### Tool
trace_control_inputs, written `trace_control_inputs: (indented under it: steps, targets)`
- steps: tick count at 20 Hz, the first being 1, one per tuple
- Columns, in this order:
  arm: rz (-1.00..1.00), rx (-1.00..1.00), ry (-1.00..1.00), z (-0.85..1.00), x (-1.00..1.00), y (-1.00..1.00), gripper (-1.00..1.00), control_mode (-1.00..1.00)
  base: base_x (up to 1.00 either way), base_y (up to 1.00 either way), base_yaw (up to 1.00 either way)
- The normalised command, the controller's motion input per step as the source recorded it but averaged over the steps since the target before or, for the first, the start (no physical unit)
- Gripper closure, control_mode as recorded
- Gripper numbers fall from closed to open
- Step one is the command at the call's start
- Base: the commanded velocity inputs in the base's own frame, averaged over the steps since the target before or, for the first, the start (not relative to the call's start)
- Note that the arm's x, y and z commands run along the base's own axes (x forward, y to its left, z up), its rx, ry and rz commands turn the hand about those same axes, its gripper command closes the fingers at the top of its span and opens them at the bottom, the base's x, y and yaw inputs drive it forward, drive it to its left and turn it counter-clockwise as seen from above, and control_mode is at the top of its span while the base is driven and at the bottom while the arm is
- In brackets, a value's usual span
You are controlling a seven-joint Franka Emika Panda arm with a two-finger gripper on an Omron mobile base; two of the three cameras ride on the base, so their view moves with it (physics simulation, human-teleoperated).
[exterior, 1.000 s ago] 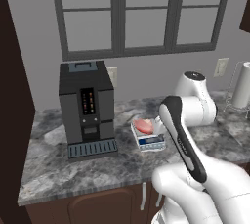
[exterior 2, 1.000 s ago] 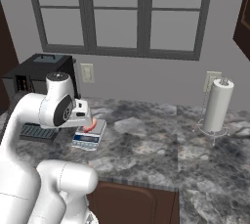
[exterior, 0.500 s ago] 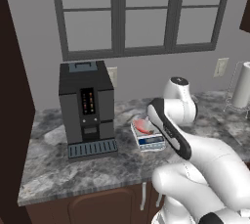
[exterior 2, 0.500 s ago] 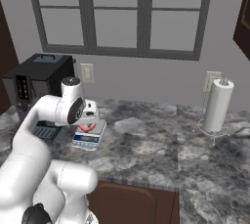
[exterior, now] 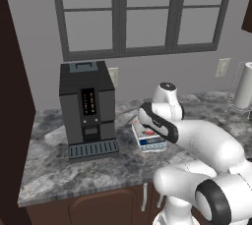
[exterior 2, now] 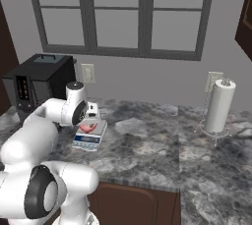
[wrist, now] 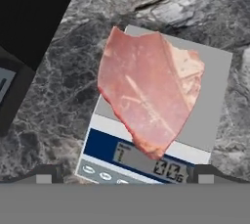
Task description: Take the steak from the fridge and place it on the digital scale on the counter by the fridge. Wait a few seconds for a reading, then move it to the plate on the dining counter.
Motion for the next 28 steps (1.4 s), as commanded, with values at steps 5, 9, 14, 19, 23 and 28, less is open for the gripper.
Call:
trace_control_inputs:
  steps: [5, 9, 14, 19, 23, 28]
  targets:
    - [0.00, -0.02, 0.09, -0.24, 0.65, 0.01, -1.00, -1.00, 0.00, 0.00, 0.00]
    - [0.00, 0.00, 0.09, -0.06, 0.39, -0.10, -1.00, -1.00, 0.00, 0.00, 0.00]
    - [0.00, 0.00, 0.10, -0.02, 0.20, -0.18, -1.00, -1.00, 0.00, 0.00, 0.00]
    - [0.00, 0.00, 0.13, -0.16, -0.04, -0.07, -1.00, -1.00, 0.00, 0.00, 0.00]
    - [0.00, 0.00, 0.05, 0.01, -0.34, 0.00, -1.00, -1.00, 0.00, 0.00, 0.00]
    - [0.00, 0.00, 0.00, 0.10, -0.14, 0.04, -1.00, -1.00, 0.00, 0.00, 0.00]
